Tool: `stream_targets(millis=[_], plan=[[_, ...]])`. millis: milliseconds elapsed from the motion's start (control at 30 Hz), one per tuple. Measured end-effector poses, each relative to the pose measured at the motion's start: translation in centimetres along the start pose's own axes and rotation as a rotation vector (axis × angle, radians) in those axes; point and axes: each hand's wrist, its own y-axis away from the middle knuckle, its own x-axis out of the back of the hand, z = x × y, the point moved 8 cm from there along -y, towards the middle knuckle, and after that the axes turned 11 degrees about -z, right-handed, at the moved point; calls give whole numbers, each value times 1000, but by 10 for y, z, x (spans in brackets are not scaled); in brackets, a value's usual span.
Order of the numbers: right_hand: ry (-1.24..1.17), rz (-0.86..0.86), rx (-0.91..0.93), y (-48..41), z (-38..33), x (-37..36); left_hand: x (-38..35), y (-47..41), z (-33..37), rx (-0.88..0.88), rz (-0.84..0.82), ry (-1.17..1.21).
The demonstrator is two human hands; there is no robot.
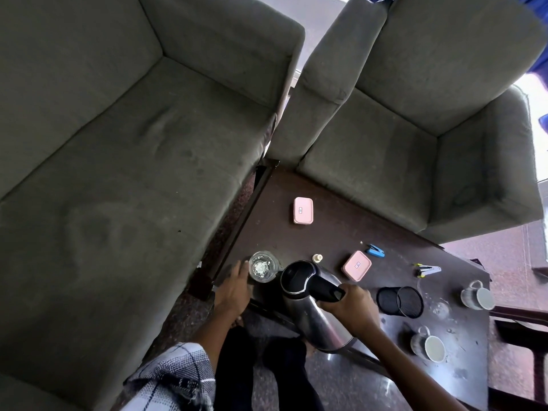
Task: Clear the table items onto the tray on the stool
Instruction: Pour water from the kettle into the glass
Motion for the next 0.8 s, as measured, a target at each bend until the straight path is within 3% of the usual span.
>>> stream_targets(millis=[100, 300, 567, 800], plan=[[15, 6, -3, -1, -1, -1, 10, -14, -8, 22, 30, 213], [16, 25, 4, -4, -1, -2, 8, -26, -4, 19, 12, 279], [26, 33, 25, -7, 1, -2, 8, -30, -2, 3, 59, 186], [-13, 40, 26, -8, 5, -1, 17, -22, 6, 36, 165, -30]])
